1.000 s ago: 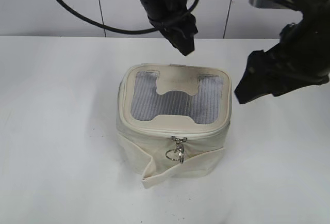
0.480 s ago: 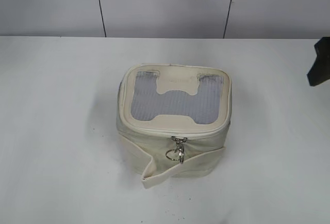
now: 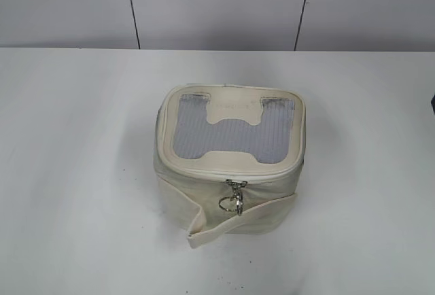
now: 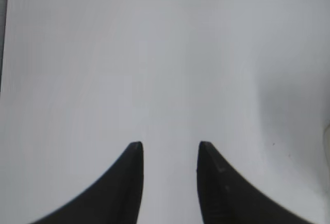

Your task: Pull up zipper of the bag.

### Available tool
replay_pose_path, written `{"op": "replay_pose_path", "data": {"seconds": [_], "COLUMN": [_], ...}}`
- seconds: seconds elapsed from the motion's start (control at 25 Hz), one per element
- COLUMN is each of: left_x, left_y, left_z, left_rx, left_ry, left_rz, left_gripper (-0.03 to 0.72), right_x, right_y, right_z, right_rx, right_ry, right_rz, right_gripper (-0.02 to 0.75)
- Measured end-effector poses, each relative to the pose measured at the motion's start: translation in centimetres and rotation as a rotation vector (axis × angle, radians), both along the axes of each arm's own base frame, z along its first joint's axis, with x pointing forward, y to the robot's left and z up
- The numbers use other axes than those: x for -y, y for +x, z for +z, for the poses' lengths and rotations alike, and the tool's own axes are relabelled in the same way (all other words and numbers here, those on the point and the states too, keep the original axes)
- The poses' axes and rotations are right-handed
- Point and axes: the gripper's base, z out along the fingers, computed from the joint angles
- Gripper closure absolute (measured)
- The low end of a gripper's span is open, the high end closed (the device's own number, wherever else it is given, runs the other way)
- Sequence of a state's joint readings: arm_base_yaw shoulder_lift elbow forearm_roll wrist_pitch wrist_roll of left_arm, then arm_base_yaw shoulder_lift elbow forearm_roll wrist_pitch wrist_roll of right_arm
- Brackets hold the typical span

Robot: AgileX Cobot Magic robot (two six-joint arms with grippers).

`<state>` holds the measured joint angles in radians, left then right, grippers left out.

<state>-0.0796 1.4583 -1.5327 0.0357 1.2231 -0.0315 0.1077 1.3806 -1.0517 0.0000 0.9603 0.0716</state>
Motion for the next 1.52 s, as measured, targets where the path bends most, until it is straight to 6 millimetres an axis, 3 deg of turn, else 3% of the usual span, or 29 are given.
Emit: {"op": "replay_pose_path", "data": {"seconds": [0.4, 0.52, 0.8, 0.92, 1.12, 1.36, 1.52], "left_x": [-1.1, -1.5, -1.6, -1.8, -1.9, -1.8, -1.8], "left_y": [-14.0, -19.0, -26.4, -28.5, -30.9, -30.6, -30.5], "left_z": [-2.5, -3.2, -8.1, -9.6, -9.6, -10.1, -10.2], "left_rx": [0.041, 0.155, 0.309, 0.394, 0.614, 0.631, 0.63], "left_ry": [-0.019, -0.028, -0.102, -0.112, -0.109, -0.078, -0.081], "left_rz": [0.005, 0.004, 0.016, 0.013, -0.012, -0.054, -0.056], "left_gripper": [0.41, 0.41, 0.41, 0.41, 0.41, 0.41, 0.41], "right_x": [0.4, 0.6, 1.3, 1.7, 2.4, 2.9, 3.0], "right_y": [-4.1, -6.4, -13.4, -16.9, -22.0, -26.4, -27.8], "right_z": [3.8, 4.6, 4.6, 4.2, 2.6, 0.3, -0.5], "right_rx": [0.051, 0.073, 0.168, 0.254, 0.408, 0.599, 0.678], "right_ry": [0.006, 0.013, 0.028, 0.03, 0.024, 0.007, -0.007], "right_rz": [0.0, 0.001, 0.014, 0.024, 0.031, 0.073, 0.093], "right_gripper": [0.154, 0.154, 0.154, 0.154, 0.154, 0.154, 0.154]}}
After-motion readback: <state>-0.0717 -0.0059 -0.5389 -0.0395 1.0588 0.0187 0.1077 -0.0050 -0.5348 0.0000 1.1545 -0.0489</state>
